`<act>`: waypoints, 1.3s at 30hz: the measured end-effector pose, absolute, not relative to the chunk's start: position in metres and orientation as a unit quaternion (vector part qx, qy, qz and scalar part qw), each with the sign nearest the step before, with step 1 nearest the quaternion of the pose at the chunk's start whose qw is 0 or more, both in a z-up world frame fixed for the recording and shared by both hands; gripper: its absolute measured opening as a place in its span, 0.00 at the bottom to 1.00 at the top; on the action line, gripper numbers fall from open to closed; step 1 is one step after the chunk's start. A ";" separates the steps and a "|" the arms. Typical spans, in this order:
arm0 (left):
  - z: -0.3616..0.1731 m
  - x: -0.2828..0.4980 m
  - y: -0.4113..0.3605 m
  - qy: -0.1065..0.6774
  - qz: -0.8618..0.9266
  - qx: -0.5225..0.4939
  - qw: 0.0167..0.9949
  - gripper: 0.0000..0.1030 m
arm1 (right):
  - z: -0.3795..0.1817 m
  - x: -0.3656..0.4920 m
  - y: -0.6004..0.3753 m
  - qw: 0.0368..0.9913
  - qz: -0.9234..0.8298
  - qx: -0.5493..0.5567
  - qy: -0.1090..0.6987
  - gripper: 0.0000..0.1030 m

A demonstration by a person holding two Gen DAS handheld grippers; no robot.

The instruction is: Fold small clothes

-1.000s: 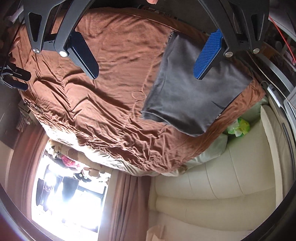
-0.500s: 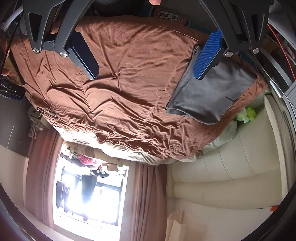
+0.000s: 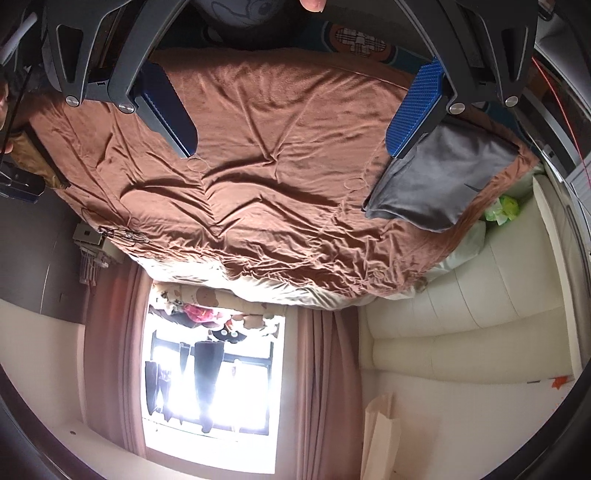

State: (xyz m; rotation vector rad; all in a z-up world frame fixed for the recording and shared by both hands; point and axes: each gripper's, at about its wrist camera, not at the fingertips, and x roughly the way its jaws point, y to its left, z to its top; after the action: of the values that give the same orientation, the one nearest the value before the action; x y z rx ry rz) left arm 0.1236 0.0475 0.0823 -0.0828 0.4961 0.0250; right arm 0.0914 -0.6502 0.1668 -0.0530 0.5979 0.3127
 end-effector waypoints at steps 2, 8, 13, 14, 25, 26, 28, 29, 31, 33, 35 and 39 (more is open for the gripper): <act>0.084 0.117 0.038 0.241 0.010 -0.038 0.970 1.00 | 0.164 0.080 -0.655 0.946 0.148 -0.029 0.287 1.00; 0.087 0.091 0.014 0.222 -0.002 -0.043 0.974 1.00 | 0.159 0.053 -0.666 0.952 0.139 -0.025 0.272 1.00; 0.089 0.072 0.002 0.206 0.006 -0.055 0.977 1.00 | 0.152 0.036 -0.668 0.956 0.132 -0.017 0.260 1.00; 0.089 0.068 -0.001 0.205 0.009 -0.054 0.977 1.00 | 0.149 0.031 -0.668 0.957 0.130 -0.019 0.259 1.00; 0.078 0.034 -0.027 0.195 0.001 -0.041 0.980 1.00 | 0.130 -0.008 -0.672 0.964 0.118 -0.026 0.238 1.00; 0.077 0.031 -0.030 0.192 0.000 -0.036 0.981 1.00 | 0.127 -0.011 -0.672 0.964 0.118 -0.025 0.236 1.00; 0.075 0.026 -0.034 0.188 -0.004 -0.037 0.981 1.00 | 0.125 -0.017 -0.673 0.966 0.115 -0.028 0.230 1.00; 0.074 0.023 -0.035 0.185 -0.008 -0.037 0.982 1.00 | 0.123 -0.021 -0.673 0.967 0.111 -0.030 0.227 1.00; 0.071 0.018 -0.041 0.179 -0.012 -0.033 0.983 1.00 | 0.120 -0.025 -0.677 0.969 0.102 -0.032 0.222 1.00; 0.068 0.015 -0.046 0.177 -0.016 -0.031 0.984 1.00 | 0.118 -0.028 -0.681 0.971 0.095 -0.030 0.219 1.00; 0.065 0.013 -0.050 0.177 -0.020 -0.028 0.984 1.00 | 0.114 -0.034 -0.683 0.972 0.088 -0.030 0.215 1.00; 0.060 0.013 -0.054 0.175 -0.020 -0.026 0.984 1.00 | 0.107 -0.037 -0.688 0.975 0.075 -0.030 0.208 1.00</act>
State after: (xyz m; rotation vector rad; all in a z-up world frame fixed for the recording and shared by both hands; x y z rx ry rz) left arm 0.0132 -0.0540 0.0598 -0.0520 0.3514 -0.0410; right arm -0.0372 -0.6876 0.1073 -0.0606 0.4187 0.1519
